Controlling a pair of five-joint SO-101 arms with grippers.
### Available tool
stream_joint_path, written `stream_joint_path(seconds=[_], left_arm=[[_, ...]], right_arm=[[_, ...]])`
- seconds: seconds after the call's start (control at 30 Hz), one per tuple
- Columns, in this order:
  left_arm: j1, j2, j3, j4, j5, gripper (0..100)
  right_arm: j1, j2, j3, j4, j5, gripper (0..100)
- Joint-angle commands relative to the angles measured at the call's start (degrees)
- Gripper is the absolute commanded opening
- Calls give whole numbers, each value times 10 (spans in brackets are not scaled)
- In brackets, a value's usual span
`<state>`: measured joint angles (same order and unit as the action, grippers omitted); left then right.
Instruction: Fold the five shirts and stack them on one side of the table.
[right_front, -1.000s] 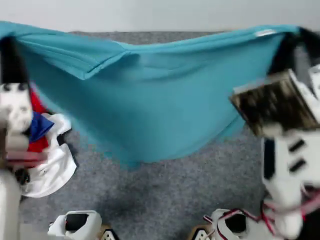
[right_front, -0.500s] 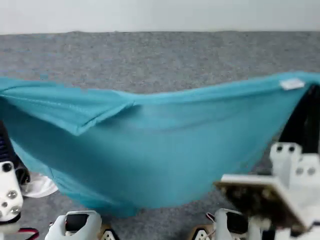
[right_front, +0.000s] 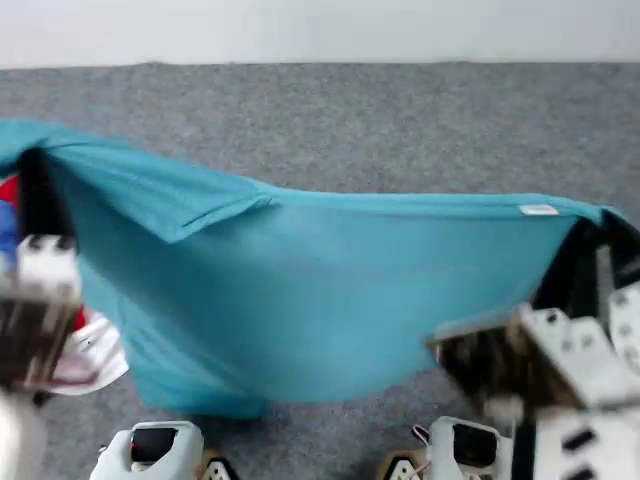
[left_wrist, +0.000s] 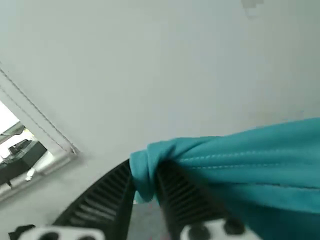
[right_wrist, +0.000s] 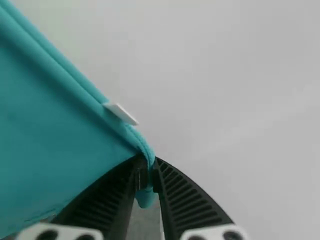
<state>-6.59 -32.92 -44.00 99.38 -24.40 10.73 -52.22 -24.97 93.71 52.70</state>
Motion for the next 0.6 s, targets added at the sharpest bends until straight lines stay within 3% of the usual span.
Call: stream_joint_path(seconds=[0.0,0.13,0.33,0.47,0.57], left_arm=[[1,6,135,6,-7,15],[0,6,320,-95,-7,15],[2,7,553,-379,-6,15],[9,7,666,-552,-6,15],[11,31,699,-617,-6,15]], right_arm=[[5,19,105,-37,4,9],[4,18,256,-146,4,9],[4,19,447,-399,3,9],[2,20,570,-574,5,9],[-7,35,642,-675,6,9]])
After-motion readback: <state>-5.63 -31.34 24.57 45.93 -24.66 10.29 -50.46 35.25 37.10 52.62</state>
